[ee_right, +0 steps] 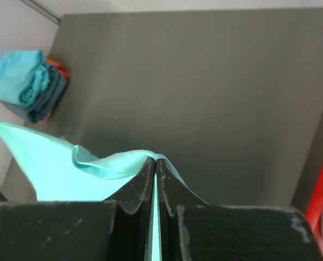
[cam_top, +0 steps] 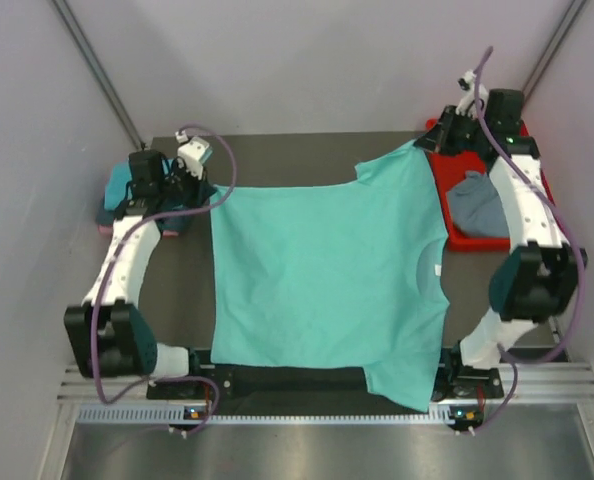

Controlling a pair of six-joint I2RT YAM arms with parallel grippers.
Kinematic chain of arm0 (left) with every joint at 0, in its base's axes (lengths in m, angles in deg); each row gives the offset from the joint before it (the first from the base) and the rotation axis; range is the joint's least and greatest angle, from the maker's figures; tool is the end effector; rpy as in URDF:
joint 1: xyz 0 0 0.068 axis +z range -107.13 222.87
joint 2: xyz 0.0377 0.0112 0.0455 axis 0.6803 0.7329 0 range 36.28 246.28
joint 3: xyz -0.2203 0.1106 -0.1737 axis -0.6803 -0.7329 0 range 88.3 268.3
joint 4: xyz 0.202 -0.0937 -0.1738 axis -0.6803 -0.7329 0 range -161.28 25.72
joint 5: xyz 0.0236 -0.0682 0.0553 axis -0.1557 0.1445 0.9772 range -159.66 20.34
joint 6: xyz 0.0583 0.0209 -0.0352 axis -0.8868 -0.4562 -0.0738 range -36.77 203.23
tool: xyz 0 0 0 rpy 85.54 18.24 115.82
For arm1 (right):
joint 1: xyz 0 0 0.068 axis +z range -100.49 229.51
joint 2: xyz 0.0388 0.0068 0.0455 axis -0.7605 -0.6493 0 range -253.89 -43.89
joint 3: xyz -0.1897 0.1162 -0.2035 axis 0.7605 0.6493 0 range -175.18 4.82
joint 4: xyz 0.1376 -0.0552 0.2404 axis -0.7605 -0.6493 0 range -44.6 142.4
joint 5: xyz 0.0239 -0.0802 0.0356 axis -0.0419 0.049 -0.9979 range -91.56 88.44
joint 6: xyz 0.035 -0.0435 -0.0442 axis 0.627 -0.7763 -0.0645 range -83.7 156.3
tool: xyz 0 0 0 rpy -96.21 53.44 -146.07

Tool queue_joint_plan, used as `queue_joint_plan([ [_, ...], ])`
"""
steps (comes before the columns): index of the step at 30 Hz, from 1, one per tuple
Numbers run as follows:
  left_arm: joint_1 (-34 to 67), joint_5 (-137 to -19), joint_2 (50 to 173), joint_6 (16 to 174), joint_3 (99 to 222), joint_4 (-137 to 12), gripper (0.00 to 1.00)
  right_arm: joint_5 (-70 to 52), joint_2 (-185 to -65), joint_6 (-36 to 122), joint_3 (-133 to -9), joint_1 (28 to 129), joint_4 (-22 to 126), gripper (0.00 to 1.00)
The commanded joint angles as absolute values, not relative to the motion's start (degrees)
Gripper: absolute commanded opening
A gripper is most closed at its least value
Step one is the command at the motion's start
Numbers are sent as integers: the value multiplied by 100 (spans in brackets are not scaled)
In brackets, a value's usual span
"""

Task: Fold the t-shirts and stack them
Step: Flatten the tshirt out

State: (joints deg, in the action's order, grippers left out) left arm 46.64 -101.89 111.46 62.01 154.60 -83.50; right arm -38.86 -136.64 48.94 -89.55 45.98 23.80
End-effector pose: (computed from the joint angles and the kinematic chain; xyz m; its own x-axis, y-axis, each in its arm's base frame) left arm 0.3287 -0.0098 0.3572 -0.2883 0.2878 -0.9133 0.5558 0.8270 0.0852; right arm 0.4085 0.0103 0.4194 -0.5492 0.2083 -0.8093 -0.3789 0.8011 0.4633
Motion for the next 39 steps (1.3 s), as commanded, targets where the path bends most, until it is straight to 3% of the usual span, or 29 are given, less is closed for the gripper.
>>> queue_joint_plan([
  [1,4586,-10473,12220,6125,16051,-7913,0,-3865,-14730,4606,-9817,4784,2710,0],
  [8,4515,-10421,15189,6502,18600,-8747,0,-3444,-17594,4237,-12539,4854,2191,0],
  [14,4507,-10131,16502,6915,20395,-8942,0,-2978,-18608,4219,-13237,4872,2611,0],
  [28,4480,-9375,17119,7101,20959,-8151,0,-2582,-19383,4219,-14099,5276,3298,0],
  [34,4498,-9576,16874,7180,20837,-8203,0,-2801,-19041,4184,-13968,5259,3114,0],
  [39,4533,-9744,16092,6891,19898,-8186,0,-2959,-18294,4131,-13424,5171,2859,0],
])
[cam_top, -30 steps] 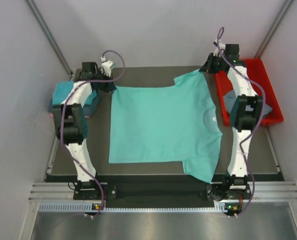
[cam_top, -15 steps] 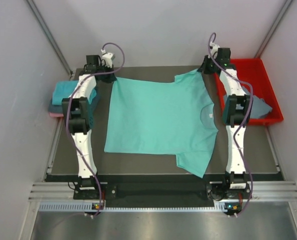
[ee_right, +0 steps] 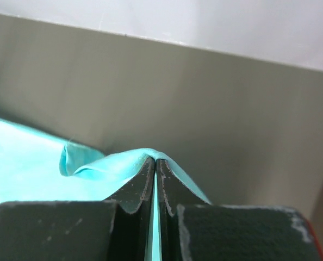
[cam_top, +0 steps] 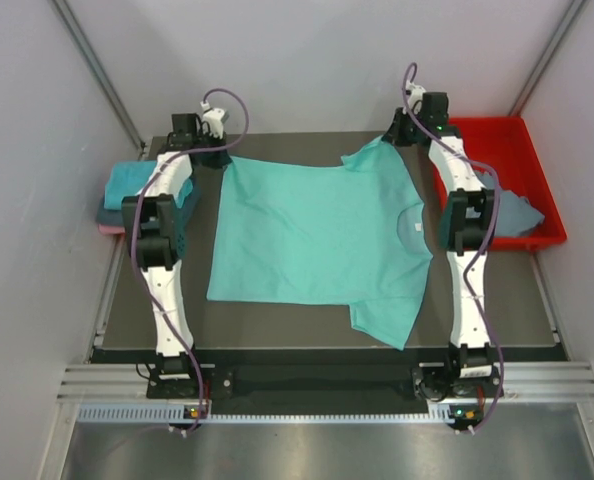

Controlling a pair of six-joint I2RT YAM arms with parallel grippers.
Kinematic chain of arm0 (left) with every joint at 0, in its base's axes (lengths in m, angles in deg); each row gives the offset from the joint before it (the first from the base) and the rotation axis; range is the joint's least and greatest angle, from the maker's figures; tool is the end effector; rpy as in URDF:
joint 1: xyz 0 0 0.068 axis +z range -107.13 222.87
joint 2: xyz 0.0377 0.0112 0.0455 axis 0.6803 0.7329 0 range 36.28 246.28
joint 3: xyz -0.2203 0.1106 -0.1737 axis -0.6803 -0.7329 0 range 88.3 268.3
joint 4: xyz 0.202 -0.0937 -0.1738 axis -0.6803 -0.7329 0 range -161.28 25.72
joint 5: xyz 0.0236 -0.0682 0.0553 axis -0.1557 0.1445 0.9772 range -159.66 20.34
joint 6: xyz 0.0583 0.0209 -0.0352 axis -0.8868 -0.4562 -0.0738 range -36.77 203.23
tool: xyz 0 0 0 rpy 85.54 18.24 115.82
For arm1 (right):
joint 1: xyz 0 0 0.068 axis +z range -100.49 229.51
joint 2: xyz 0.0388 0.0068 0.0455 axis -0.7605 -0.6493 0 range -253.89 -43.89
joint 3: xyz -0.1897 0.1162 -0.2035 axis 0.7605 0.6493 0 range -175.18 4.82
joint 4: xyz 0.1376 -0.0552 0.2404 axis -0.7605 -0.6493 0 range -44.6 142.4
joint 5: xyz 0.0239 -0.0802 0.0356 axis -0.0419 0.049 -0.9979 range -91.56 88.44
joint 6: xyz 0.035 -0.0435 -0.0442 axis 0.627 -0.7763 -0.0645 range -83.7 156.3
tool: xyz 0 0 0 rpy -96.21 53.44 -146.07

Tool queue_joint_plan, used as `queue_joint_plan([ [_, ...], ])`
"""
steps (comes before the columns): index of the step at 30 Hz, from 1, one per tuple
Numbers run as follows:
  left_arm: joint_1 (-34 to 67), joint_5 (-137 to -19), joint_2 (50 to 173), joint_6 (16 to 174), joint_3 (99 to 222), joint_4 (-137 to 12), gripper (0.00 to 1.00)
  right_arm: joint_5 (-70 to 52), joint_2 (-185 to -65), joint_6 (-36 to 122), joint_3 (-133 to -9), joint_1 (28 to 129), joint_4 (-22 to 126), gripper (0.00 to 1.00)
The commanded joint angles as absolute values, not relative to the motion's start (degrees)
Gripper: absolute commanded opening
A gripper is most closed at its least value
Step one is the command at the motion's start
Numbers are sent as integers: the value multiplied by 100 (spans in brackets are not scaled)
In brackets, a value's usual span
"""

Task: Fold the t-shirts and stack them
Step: Flatten the tshirt out, then fold the tshirt

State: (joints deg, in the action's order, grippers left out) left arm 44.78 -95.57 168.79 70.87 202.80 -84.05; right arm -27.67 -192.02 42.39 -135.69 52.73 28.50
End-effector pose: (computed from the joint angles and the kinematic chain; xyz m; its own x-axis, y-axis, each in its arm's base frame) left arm 0.5919 -0.0060 0.2267 -0.5306 0.1749 -0.8294 0.4389 0.8938 -0.0922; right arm 0.6477 0.0622 0.2262 -0.5643 0.0637 -0.8231 -0.3671 0.8737 0.3193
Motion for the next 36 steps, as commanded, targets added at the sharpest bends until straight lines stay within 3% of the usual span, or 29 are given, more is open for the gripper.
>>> queue_joint_plan([
  [1,4533,-9744,15987,6820,19774,-8203,0,-2986,-18171,4122,-13301,5153,2832,0],
  [8,4577,-10007,15573,6275,19579,-9239,0,-3258,-17065,4043,-12071,5118,2499,0],
  [26,4761,-10385,14667,5932,18814,-10171,0,-3557,-14955,3850,-9346,5206,2147,0],
  [36,4788,-10508,14702,5651,18753,-10919,0,-3610,-14242,3806,-8502,5197,2041,0],
])
